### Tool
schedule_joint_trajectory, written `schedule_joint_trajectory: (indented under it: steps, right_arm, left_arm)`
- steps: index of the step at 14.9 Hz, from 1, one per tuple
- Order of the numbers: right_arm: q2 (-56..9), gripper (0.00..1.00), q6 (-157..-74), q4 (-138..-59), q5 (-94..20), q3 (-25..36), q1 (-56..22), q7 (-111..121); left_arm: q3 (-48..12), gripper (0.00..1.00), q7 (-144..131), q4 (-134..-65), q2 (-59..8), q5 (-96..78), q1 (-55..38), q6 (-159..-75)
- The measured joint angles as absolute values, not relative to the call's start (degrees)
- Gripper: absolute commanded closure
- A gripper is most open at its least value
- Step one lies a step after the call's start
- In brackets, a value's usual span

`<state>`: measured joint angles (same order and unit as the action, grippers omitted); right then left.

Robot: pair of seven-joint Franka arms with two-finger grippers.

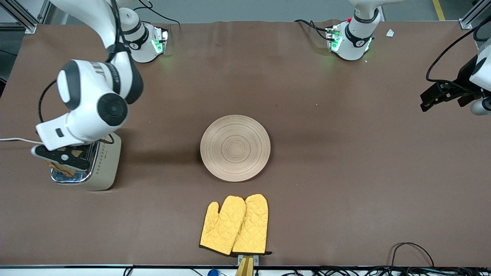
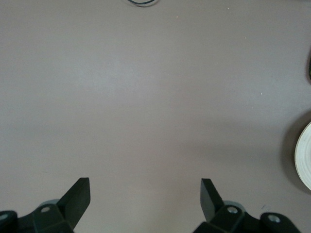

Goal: Move plate and put bread in toaster
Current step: 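Lower the bread into the toaster slot with the right gripper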

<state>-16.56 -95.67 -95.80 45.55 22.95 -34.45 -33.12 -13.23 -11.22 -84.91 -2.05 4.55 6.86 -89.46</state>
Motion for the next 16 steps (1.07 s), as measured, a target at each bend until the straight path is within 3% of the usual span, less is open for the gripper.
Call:
schedule_joint_trajectory:
  steps: [5, 16]
  right_arm:
    - [-14.0, 1.0, -96.2, -101.7, 47.4, 22.6, -34.3, -33.2]
    - [-14.0, 1.0, -96.3, -102.9, 47.7, 22.7, -34.0, -33.3]
  left_arm:
    - [-13.2, 0.0, -11.2, -84.9, -1.9, 4.6, 6.8, -89.5]
    - [-13.0, 0.0, -8.9, -84.9, -1.6, 4.6, 7.1, -88.8]
